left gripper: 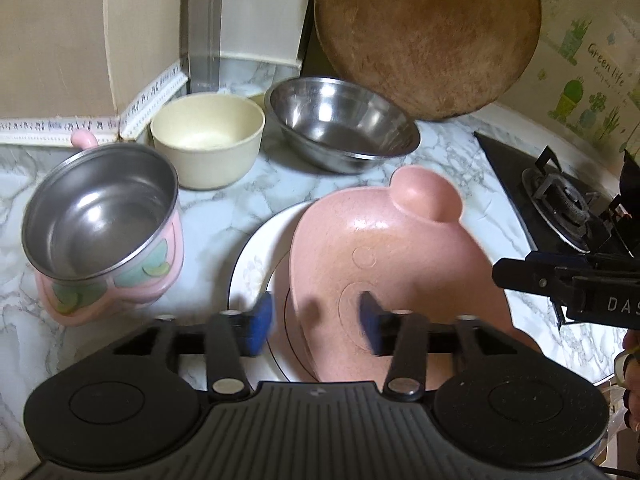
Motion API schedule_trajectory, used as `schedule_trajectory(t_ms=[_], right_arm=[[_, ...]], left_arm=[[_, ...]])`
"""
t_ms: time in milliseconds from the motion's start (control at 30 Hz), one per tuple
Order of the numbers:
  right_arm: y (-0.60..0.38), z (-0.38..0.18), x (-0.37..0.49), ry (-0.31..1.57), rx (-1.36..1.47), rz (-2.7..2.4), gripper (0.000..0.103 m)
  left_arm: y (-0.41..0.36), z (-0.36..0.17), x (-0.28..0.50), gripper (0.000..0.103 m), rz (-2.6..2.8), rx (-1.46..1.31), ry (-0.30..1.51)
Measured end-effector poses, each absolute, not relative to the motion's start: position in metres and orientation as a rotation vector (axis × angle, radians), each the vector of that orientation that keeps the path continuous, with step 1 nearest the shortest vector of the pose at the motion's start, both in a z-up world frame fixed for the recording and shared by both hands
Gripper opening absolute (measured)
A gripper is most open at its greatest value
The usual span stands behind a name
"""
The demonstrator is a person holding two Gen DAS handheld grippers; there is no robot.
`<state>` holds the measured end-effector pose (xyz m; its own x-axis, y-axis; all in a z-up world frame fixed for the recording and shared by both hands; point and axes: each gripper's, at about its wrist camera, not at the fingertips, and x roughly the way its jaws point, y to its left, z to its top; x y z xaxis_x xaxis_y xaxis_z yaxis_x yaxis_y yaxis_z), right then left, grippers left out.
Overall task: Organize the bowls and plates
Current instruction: 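Lower the pink bear plate onto the white plates and open both grippers, then move both grippers to the stainless steel bowl rim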
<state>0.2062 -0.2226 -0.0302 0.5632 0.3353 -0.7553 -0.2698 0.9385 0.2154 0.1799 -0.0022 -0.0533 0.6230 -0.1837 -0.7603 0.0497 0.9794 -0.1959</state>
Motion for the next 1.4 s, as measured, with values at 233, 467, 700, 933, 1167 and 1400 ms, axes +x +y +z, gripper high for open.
schedule_trajectory(t_ms=[233,467,700,933,1167,1400], right_arm=[[-0.221,-0.016,0.199,0.870,0.065,0.384,0.075],[-0.220,0.003,0.200,0.804,0.033,0.414,0.098],[-0.226,0.016,0.229,0.788,0.046,0.399,0.101],[-0.235,0.018,0.286,0.809,0.061,0.348,0.101],[-0.231,0.003,0.337,0.836,0.019,0.330,0.101],[-0.225,-0.031,0.383,0.909,0.027,0.314,0.096]], left_arm=[[-0.001,-0.038,0.174,0.065,-0.133,-0.172,0.852],[0.000,-0.018,0.175,0.076,-0.114,-0.188,0.783],[-0.003,0.005,0.205,0.076,-0.092,-0.184,0.754],[-0.012,0.024,0.270,0.076,-0.053,-0.145,0.753],[-0.021,0.005,0.346,0.076,0.003,-0.089,0.819],[-0.018,-0.033,0.404,0.076,0.059,-0.098,0.910]])
